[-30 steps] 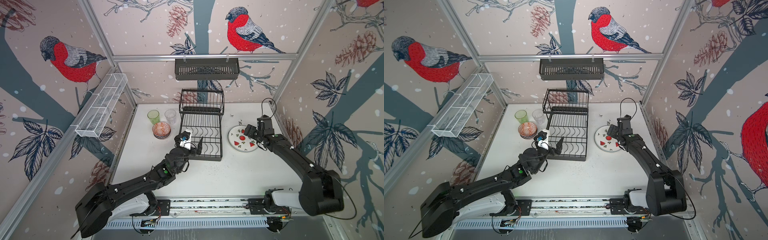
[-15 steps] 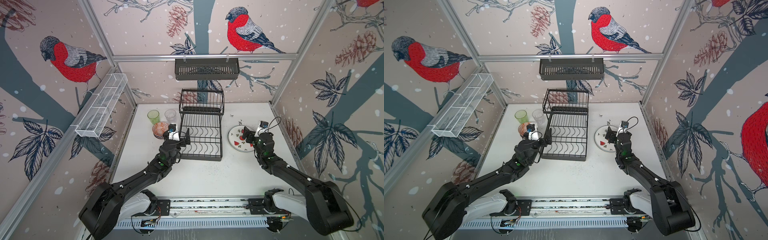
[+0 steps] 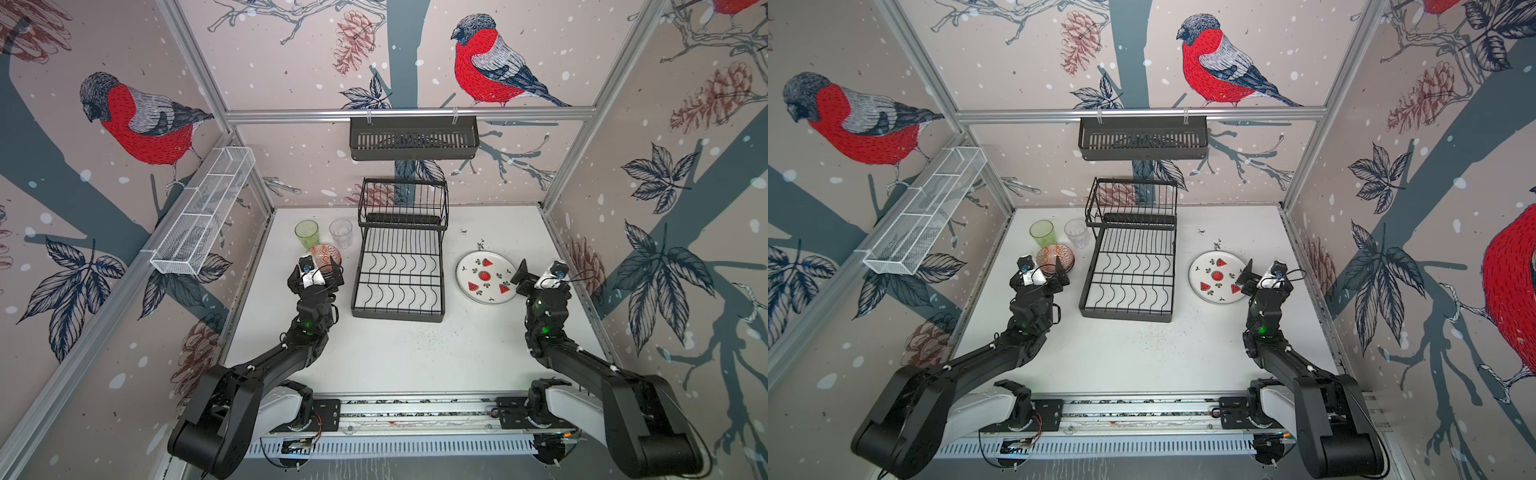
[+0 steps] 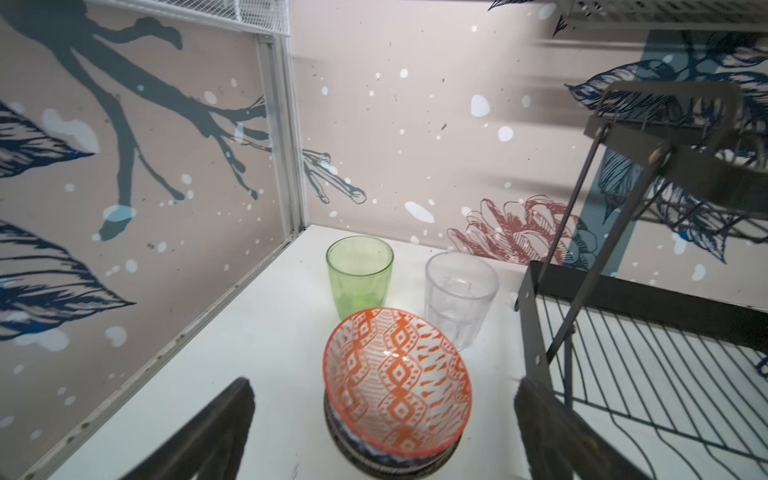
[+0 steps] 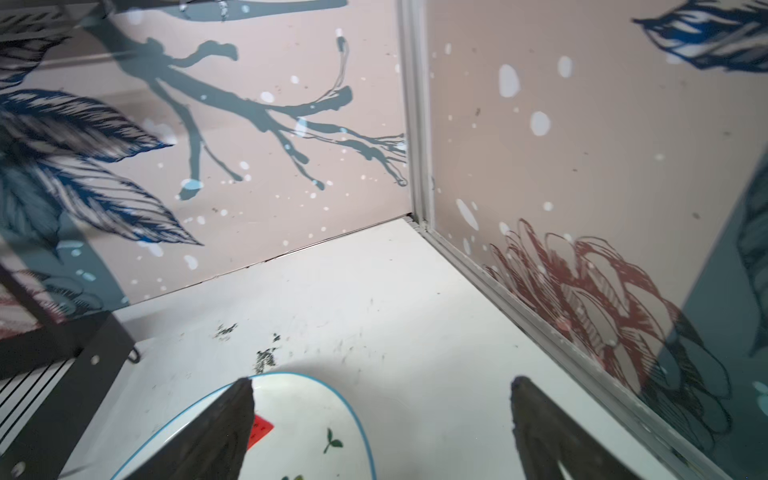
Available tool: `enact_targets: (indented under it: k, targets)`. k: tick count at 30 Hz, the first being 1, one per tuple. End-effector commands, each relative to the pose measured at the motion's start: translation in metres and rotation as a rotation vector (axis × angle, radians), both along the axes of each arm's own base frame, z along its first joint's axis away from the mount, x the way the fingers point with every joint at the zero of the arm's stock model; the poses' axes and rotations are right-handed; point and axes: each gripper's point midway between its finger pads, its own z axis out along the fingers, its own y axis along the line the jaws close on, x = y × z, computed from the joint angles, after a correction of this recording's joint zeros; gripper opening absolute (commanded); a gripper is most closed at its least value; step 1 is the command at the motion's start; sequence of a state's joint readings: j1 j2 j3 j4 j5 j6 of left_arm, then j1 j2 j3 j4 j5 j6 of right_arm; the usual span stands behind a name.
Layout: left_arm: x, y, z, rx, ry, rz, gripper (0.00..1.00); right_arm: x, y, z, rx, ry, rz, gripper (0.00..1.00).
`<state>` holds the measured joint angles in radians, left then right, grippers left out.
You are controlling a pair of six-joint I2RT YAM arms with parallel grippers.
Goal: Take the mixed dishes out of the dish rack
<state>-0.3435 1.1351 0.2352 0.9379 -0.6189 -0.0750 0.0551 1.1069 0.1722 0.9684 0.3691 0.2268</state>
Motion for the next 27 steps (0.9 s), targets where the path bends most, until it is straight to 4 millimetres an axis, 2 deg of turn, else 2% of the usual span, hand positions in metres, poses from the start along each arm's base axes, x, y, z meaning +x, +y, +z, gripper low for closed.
enact_targets:
  k: [1, 5, 9, 11, 16, 19, 23, 27]
  targets:
    - [-0.02, 0.025, 0.019, 0.018, -0.124, 0.126, 0.98, -0.001, -0.01, 0.013, 0.04, -0.076, -0.042, 0.95]
    - [-0.028, 0.035, 0.021, 0.111, -0.152, 0.184, 0.97, 0.003, -0.011, 0.007, 0.02, -0.037, -0.053, 0.95]
    - [-0.027, 0.032, 0.014, 0.164, -0.177, 0.167, 0.97, -0.001, -0.012, 0.005, 0.0, -0.023, -0.058, 0.96]
    - [-0.03, 0.034, 0.017, 0.19, -0.205, 0.196, 0.97, -0.005, -0.017, -0.004, -0.006, 0.0, -0.094, 0.96]
    - [-0.028, 0.028, 0.017, 0.2, -0.203, 0.151, 0.97, 0.006, -0.018, -0.016, -0.03, 0.064, -0.117, 0.96]
    - [-0.028, 0.026, 0.017, 0.202, -0.206, 0.137, 0.97, 0.009, -0.016, -0.017, -0.043, 0.071, -0.115, 0.96]
    - [-0.026, 0.026, 0.003, 0.187, -0.151, 0.127, 0.97, 0.01, -0.018, -0.017, -0.046, 0.067, -0.123, 0.97]
    - [-0.013, 0.025, -0.009, 0.208, -0.104, 0.124, 0.97, 0.015, -0.018, -0.022, -0.057, 0.076, -0.121, 0.97]
